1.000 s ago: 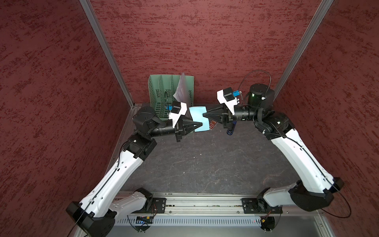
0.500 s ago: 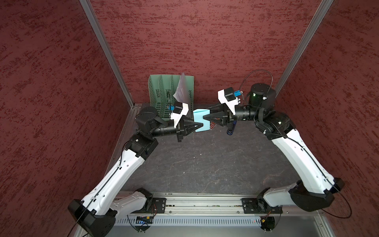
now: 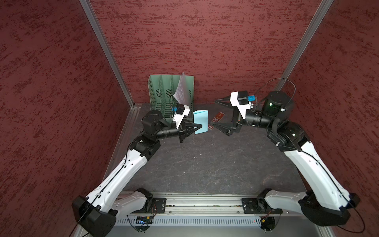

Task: Fold the square paper along the opposite sides
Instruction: Place the paper at the center of the board.

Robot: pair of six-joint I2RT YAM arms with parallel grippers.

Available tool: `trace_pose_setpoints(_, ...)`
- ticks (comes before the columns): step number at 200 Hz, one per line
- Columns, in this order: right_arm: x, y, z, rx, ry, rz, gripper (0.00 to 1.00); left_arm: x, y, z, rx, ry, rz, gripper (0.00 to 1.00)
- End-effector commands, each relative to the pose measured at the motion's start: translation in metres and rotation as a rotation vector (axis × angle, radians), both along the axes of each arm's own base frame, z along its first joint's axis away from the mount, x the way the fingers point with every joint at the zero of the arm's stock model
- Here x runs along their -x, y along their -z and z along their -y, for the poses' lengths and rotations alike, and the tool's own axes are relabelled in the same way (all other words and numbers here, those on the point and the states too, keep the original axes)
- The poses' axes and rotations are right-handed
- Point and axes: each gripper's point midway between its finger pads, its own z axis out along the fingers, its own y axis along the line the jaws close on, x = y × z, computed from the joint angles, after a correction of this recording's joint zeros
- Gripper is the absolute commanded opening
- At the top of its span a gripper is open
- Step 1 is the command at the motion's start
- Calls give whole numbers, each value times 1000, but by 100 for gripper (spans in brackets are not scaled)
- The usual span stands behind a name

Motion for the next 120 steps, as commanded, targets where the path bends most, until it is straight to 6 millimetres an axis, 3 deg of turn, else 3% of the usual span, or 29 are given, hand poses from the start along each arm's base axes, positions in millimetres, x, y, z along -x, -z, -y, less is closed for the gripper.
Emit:
trace_pose_setpoints(1,-16,-7,21,-64,176,20,98,-25,28,-6,28,-80,-159,0)
trace_pose_setpoints(37,-33,32,39,-67,331,-65,98,-37,72,-1,72,-79,-369,0)
trace_pose_setpoints(73,-48,87,38,-13,386,-197,98,-42,115,13,86,-30,-545,0)
trace_pose_setpoints(120,-63,136,45,34,476,-312,99,-41,180,37,17,-19,-702,0)
